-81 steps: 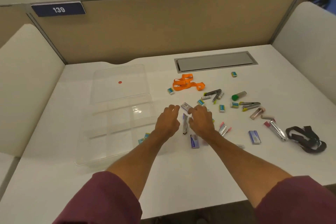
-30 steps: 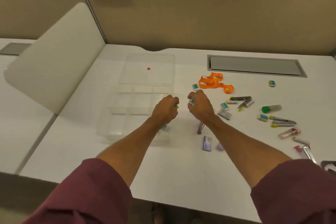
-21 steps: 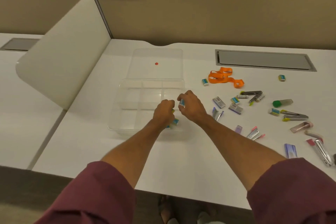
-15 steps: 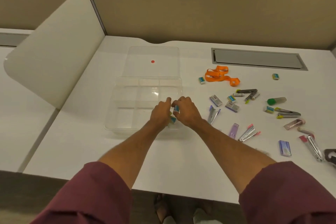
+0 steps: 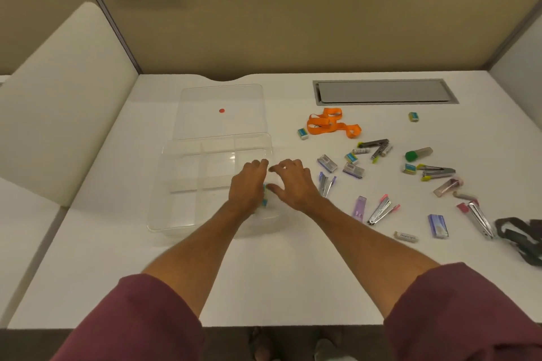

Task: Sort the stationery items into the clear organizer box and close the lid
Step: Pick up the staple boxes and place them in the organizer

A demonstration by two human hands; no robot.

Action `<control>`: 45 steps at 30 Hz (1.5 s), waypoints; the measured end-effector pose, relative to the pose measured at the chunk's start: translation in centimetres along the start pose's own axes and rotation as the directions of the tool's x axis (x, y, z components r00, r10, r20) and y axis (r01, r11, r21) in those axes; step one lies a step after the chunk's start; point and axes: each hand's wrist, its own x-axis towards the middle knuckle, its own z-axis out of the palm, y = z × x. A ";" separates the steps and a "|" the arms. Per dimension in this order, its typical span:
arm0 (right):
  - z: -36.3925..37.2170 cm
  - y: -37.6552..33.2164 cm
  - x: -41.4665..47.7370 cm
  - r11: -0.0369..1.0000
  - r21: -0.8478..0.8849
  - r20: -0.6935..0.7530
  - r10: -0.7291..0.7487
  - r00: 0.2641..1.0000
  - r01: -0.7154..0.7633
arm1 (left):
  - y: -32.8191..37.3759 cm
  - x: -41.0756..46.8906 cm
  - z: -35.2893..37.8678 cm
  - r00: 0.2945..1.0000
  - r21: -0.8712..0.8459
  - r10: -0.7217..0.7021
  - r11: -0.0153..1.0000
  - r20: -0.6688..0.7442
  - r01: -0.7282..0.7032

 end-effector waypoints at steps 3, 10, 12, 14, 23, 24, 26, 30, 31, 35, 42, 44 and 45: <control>-1.3 2.3 -0.4 0.997 0.002 -0.028 0.078 0.997 -0.078 | 2.3 1.4 0.0 0.997 0.051 0.065 0.997 -0.037 -0.063; -4.1 10.1 -1.9 0.964 0.044 -0.044 0.265 0.963 -0.263 | 8.3 5.0 2.7 0.988 0.032 0.147 0.988 0.045 -0.148; -4.5 12.6 -2.5 0.952 0.076 -0.055 0.300 0.952 -0.296 | 10.0 5.7 3.4 0.980 0.015 0.177 0.984 0.086 -0.179; -4.9 15.0 -2.9 0.938 0.076 -0.066 0.343 0.937 -0.338 | 11.7 6.3 4.2 0.973 -0.002 0.202 0.979 0.112 -0.203; -6.0 24.4 -4.5 0.888 -0.018 -0.097 0.456 0.885 -0.459 | 17.6 9.5 7.1 0.966 -0.058 0.228 0.973 0.118 -0.223; -6.0 25.3 -4.5 0.890 -0.045 -0.123 0.445 0.887 -0.453 | 18.1 9.8 7.3 0.968 -0.066 0.223 0.974 0.116 -0.217; -6.2 26.7 -4.4 0.888 -0.068 -0.129 0.444 0.887 -0.455 | 19.0 10.5 7.8 0.970 -0.074 0.209 0.977 0.127 -0.200; -6.9 28.8 -3.6 0.882 -0.192 -0.034 0.432 0.901 -0.430 | 20.4 11.8 8.5 0.974 -0.069 0.179 0.983 0.136 -0.171; -7.0 29.2 -3.4 0.883 -0.215 -0.023 0.423 0.906 -0.418 | 20.7 12.1 8.7 0.977 -0.073 0.167 0.985 0.132 -0.159; -6.7 30.1 -3.1 0.890 -0.233 -0.021 0.399 0.917 -0.393 | 21.5 13.3 9.3 0.984 -0.104 0.094 0.991 0.151 -0.079; -7.6 30.2 -2.2 0.925 -0.101 -0.033 0.364 0.931 -0.365 | 21.9 14.3 10.0 0.970 -0.091 -0.037 0.994 0.239 0.060; -7.7 30.0 -1.9 0.933 -0.021 -0.057 0.358 0.932 -0.360 | 21.9 14.3 10.0 0.970 -0.103 -0.057 0.991 0.238 0.083; -7.7 29.9 -1.9 0.935 0.005 -0.066 0.355 0.932 -0.356 | 21.9 14.4 9.9 0.970 -0.109 -0.062 0.990 0.236 0.090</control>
